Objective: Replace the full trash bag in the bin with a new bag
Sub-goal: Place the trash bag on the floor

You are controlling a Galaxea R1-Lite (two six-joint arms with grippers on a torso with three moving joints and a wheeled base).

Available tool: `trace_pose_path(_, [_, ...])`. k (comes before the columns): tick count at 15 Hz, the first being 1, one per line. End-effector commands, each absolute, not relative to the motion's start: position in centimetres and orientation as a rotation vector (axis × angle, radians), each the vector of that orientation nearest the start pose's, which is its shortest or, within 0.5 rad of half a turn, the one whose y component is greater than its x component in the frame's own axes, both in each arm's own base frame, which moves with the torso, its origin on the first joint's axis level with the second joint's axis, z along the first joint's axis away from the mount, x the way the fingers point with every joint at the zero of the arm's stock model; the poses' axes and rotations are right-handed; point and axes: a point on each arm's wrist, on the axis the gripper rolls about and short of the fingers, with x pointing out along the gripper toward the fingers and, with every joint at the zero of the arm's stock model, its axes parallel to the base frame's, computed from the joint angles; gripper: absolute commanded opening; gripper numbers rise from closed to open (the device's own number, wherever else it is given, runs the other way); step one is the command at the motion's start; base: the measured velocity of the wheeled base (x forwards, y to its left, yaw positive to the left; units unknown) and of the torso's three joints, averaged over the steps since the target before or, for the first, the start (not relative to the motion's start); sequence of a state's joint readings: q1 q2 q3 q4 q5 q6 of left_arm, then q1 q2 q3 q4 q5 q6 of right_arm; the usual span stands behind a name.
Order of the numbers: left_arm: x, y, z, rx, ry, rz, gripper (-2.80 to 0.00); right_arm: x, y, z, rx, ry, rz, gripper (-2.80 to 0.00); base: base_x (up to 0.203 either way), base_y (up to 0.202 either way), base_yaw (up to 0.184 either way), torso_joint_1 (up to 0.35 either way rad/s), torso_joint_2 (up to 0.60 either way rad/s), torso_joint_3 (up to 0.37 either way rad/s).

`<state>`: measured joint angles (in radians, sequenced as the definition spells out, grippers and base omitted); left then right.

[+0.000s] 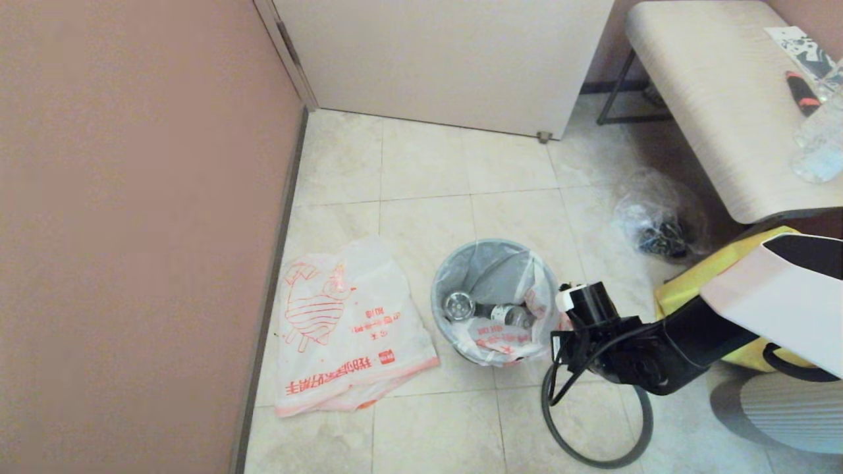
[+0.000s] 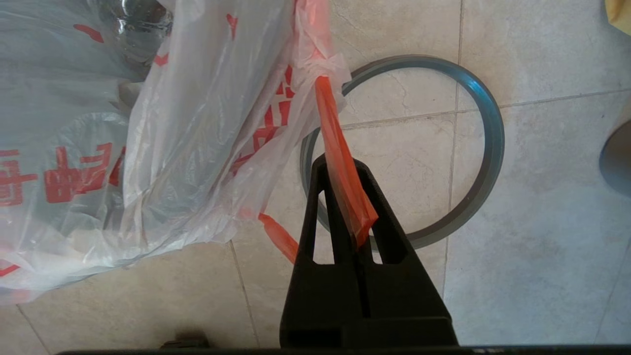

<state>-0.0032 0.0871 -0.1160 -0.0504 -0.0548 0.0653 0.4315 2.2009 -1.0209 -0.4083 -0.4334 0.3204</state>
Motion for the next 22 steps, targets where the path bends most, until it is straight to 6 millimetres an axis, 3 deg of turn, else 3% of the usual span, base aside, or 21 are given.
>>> trace_pose_path(1, [-1.8, -0.2, 12.8, 0.067, -0.045, -0.076, -2.80, 35.4, 15.2, 4.0, -0.015, 0.685, -0.115, -2.80, 0.000, 0.000, 0.000, 0.000, 0.00, 0.000])
trace_pose_path(6, [0.7, -0.4, 15.9, 0.061, 0.061, -0.166, -2.80, 35.4, 15.3, 4.2, -0.014, 0.679, -0.112, -2.80, 0.000, 0.000, 0.000, 0.000, 0.00, 0.000])
trace_pose_path(10, [3.4, -0.5, 17.0, 0.059, 0.181, -0.232, -2.80, 35.5, 15.3, 4.5, -0.014, 0.673, -0.111, -2.80, 0.000, 0.000, 0.000, 0.000, 0.00, 0.000])
trace_pose_path(17, [10.5, -1.2, 18.4, 0.086, 0.402, -0.394, -2.80, 35.5, 15.3, 4.7, -0.018, 0.668, -0.108, -2.80, 0.000, 0.000, 0.000, 0.000, 0.00, 0.000])
trace_pose_path(22, [16.0, -3.5, 17.8, 0.117, 0.564, -0.476, -2.80, 35.5, 15.2, 4.6, -0.020, 0.668, -0.107, -2.80, 0.000, 0.000, 0.000, 0.000, 0.00, 0.000])
